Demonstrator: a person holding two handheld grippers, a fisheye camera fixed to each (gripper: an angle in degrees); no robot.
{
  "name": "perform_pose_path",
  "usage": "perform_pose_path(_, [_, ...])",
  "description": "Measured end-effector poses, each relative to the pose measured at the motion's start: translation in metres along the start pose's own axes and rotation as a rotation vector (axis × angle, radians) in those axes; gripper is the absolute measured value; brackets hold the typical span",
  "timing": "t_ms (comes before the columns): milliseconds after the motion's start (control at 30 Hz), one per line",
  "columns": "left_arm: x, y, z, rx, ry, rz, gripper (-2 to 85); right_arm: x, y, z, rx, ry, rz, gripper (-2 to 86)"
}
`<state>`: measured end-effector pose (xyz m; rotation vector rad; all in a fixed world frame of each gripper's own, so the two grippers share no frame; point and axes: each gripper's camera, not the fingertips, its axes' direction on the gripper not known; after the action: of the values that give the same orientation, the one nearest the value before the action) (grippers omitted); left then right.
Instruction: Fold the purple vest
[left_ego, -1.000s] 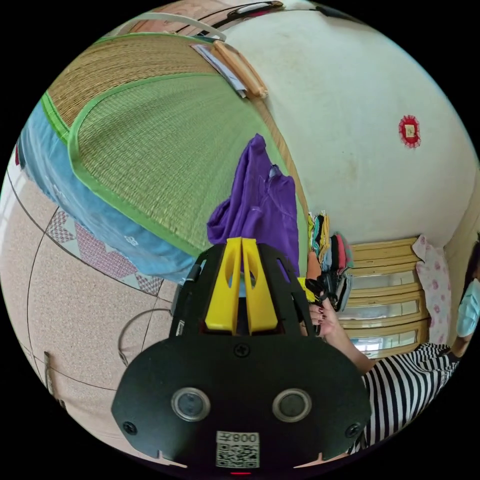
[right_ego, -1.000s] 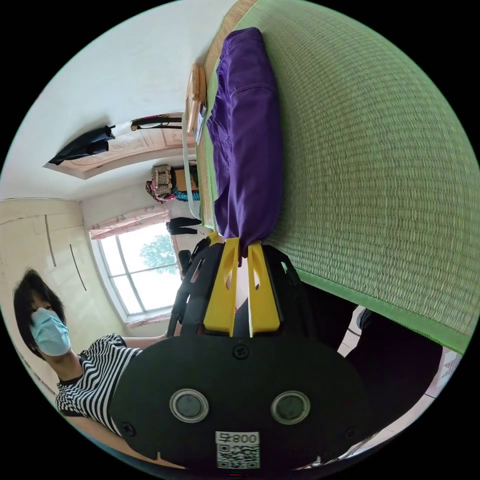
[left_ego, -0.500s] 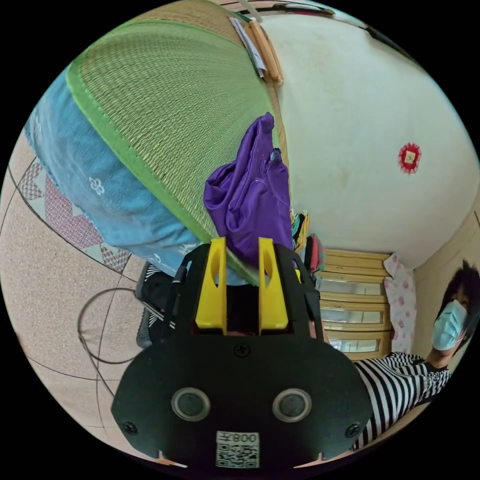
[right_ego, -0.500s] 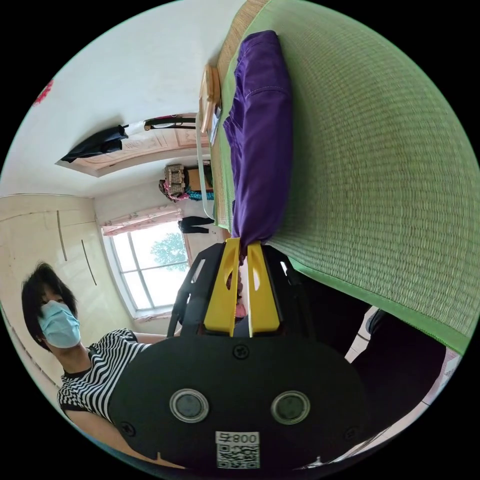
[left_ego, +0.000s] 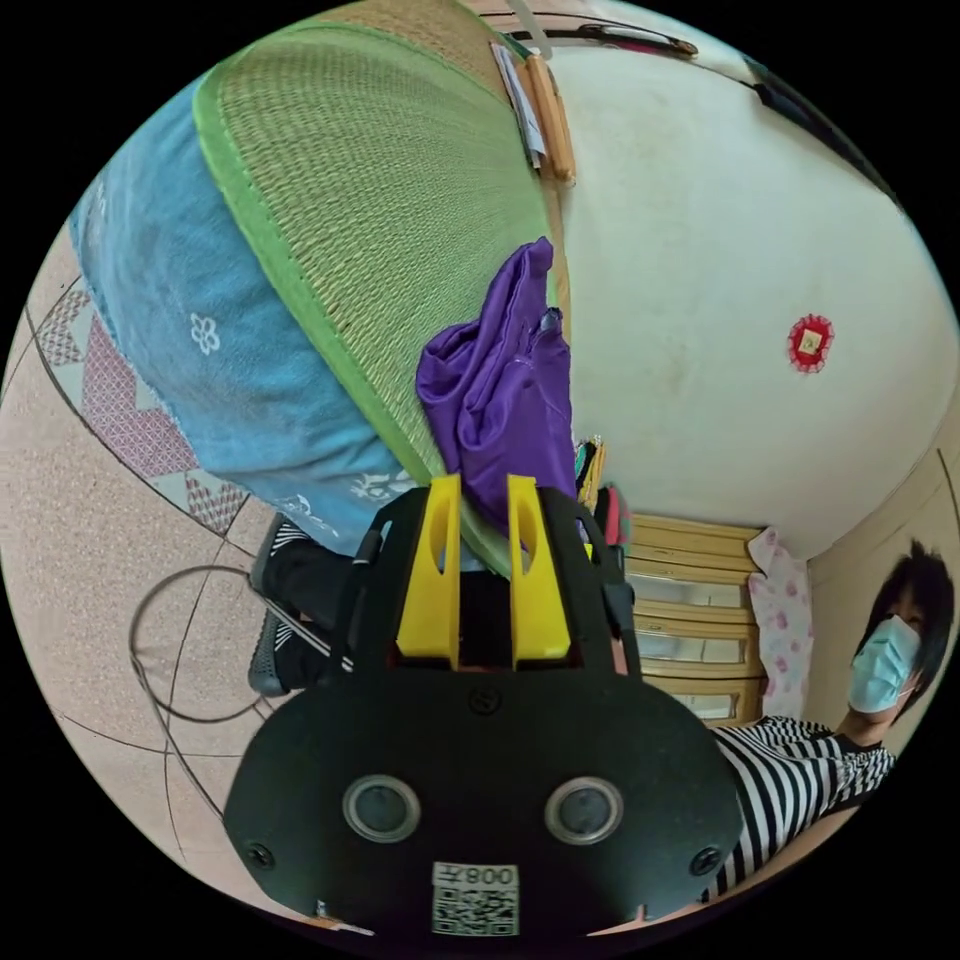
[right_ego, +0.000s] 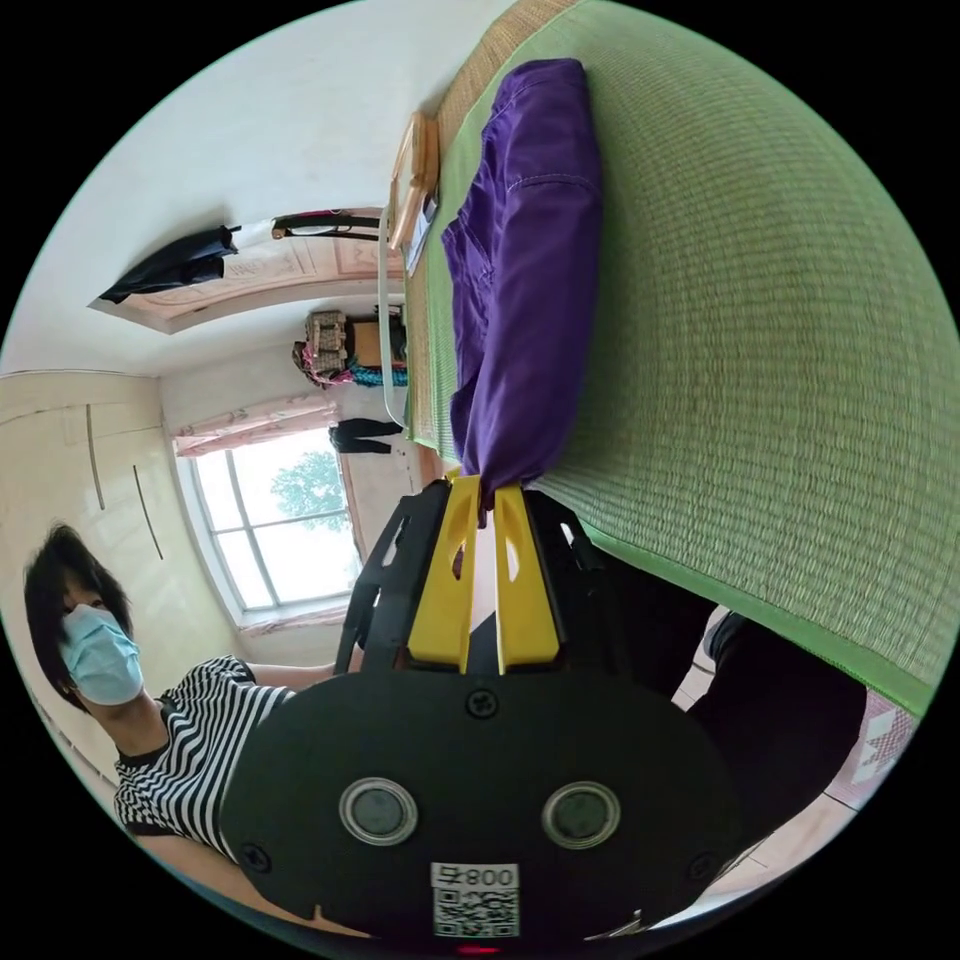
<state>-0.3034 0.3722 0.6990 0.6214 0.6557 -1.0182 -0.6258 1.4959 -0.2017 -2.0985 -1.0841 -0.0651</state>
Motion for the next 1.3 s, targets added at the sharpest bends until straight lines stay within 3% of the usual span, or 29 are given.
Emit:
perform_pose_path(267, [0.031, 0.001, -0.005, -0.025, -0.208, 0.149, 7.7, 0.003, 0.001, 0.003, 0.000, 0.024, 0.041, 2.0])
perform_pose_path(433, [0.044, -0.002, 0.009, -0.059, -0.292, 0.186, 2.8, -0.008, -0.003, 0.006, -0.011, 0.058, 0.025, 2.8])
perform_pose_path(733, [0.054, 0.004, -0.011, 0.035, -0.276, 0.204, 0.9, -0.004, 0.011, -0.005, 0.028, 0.137, 0.033, 8.1])
perform_pose_path(933, [0.045, 0.005, -0.001, 0.007, -0.330, 0.176, 0.9, -0.014, 0.007, 0.006, 0.031, 0.137, 0.008, 10.3])
perform_pose_path(1300, [0.039, 0.022, -0.004, 0.066, -0.249, 0.113, 1.8, -0.027, -0.013, 0.038, -0.013, 0.105, -0.025, 3.4])
